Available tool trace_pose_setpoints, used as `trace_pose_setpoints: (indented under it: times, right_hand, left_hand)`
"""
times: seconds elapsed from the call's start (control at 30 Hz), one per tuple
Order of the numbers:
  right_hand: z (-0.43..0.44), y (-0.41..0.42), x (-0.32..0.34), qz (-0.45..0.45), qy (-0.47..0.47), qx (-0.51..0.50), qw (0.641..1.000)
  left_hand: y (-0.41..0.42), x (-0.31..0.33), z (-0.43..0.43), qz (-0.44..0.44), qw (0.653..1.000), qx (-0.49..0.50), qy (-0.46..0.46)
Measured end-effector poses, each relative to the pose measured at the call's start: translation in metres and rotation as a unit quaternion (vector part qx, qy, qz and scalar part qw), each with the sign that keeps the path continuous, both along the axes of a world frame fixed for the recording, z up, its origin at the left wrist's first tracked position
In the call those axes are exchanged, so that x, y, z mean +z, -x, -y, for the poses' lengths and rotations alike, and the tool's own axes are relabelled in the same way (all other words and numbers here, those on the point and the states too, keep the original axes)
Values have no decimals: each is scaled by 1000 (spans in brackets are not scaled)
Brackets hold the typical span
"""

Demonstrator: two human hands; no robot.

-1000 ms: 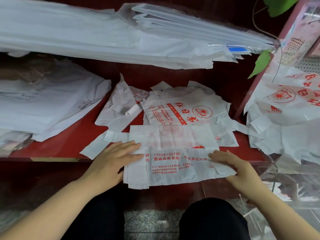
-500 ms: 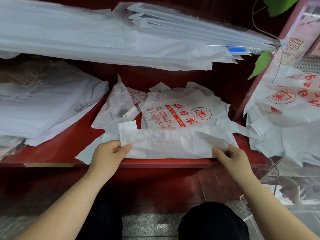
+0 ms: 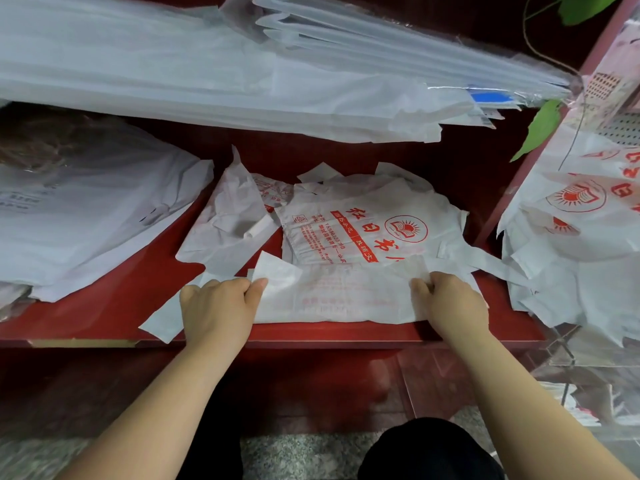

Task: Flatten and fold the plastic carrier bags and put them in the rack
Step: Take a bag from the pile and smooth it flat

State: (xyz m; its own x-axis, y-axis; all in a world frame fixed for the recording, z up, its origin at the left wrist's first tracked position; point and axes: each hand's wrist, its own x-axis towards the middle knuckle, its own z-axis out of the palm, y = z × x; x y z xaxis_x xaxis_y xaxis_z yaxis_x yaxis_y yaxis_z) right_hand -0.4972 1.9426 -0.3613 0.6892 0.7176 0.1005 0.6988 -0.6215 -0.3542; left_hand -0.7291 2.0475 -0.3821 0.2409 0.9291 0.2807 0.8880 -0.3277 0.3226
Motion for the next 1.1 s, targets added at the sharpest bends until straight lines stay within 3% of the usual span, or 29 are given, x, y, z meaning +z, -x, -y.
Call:
trace_pose_setpoints:
  times: [0.27, 0.4, 0.47, 0.57, 0.73, 0.87, 1.0, 1.1]
  right_hand:
    - [-16, -2, 8, 74, 117, -6, 990]
    - [-19, -3, 5, 76, 157, -14, 985]
    - [-19, -3, 4, 74, 152, -17, 985]
    - [-18, -1, 4, 78, 140, -24, 987]
    - [-18, 1, 8, 74, 139, -19, 987]
    - [-15, 4, -6, 164, -17, -38, 986]
    - [-31, 39, -12, 212, -80, 144, 963]
    - [-44, 75, -16, 146, -15, 295, 944]
  left_hand:
    - [1, 6, -12, -89, 996, 11, 7]
    - [0, 1, -11, -19, 999, 7, -28]
    - [-3, 2, -8, 23, 992, -90, -85]
    - [-14, 9, -3, -66, 968, -242, -1]
    - [-27, 4, -6, -167, 946, -252, 112]
    - [-26, 5, -4, -185, 942, -252, 126]
    - [-27, 4, -4, -182, 941, -255, 129]
    - [-27, 6, -4, -180, 942, -253, 131]
